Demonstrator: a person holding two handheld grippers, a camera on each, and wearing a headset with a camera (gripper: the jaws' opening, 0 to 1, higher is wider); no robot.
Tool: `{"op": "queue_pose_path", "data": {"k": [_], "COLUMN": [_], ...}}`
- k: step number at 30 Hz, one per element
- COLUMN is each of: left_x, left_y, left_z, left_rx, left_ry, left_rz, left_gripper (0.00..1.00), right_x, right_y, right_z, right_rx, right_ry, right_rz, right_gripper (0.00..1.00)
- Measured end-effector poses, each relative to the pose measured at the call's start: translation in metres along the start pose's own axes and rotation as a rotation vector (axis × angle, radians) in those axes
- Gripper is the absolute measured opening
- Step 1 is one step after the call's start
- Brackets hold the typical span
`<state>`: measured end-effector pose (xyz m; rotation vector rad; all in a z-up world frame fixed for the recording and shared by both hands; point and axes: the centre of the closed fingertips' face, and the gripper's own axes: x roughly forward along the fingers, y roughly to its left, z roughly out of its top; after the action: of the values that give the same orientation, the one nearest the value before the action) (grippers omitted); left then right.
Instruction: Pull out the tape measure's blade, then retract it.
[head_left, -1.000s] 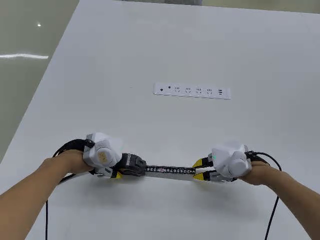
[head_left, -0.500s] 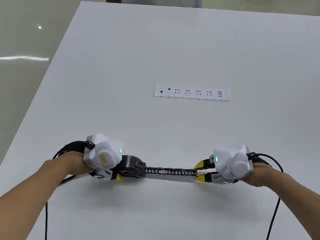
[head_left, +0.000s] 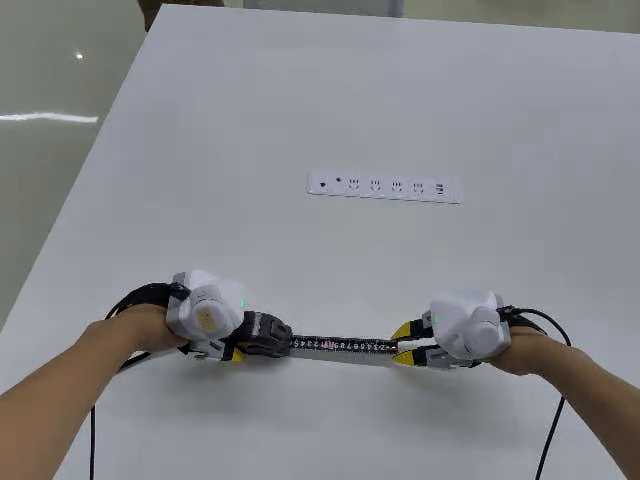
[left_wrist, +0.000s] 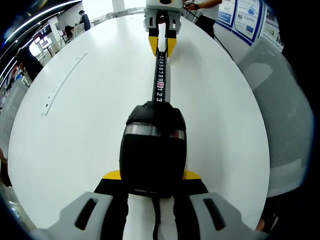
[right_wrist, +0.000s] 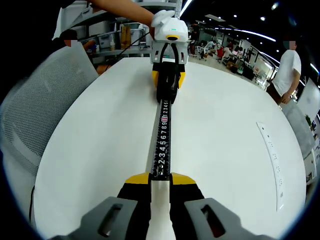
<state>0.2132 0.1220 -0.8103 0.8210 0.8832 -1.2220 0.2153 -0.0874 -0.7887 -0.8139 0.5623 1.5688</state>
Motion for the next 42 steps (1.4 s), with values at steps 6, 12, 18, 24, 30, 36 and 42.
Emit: {"op": "queue_pose_path", "data": {"k": [6, 12, 18, 24, 30, 36, 42], "left_x": [0.0, -0.003, -0.003, -0.001, 0.0, 0.001, 0.002], "left_y": [0.0, -0.002, -0.001, 0.0, 0.001, 0.002, 0.002], "left_z": [0.0, 0.004, 0.003, 0.0, -0.001, -0.003, -0.003], "left_rx": [0.0, -0.002, -0.003, -0.005, -0.006, -0.007, -0.007], "left_ry": [0.001, 0.002, 0.003, 0.003, 0.003, 0.003, 0.005], "left_rz": [0.0, 0.0, 0.0, 0.001, 0.001, 0.0, 0.001], "left_gripper": [0.29, 0.29, 0.29, 0.29, 0.29, 0.29, 0.29], "right_x": [-0.001, -0.003, -0.005, -0.007, -0.008, -0.009, -0.011], "right_y": [0.0, 0.0, 0.0, 0.0, 0.0, 0.0, 0.0], "right_z": [-0.003, -0.003, -0.004, -0.006, -0.007, -0.008, -0.009], "right_rx": [0.003, 0.011, 0.015, 0.017, 0.017, 0.019, 0.021], "right_ry": [0.0, -0.005, -0.005, -0.005, -0.004, -0.005, -0.006], "right_rz": [0.002, 0.004, 0.005, 0.005, 0.005, 0.005, 0.005], "right_gripper": [0.12, 0.12, 0.12, 0.12, 0.12, 0.12, 0.12]}}
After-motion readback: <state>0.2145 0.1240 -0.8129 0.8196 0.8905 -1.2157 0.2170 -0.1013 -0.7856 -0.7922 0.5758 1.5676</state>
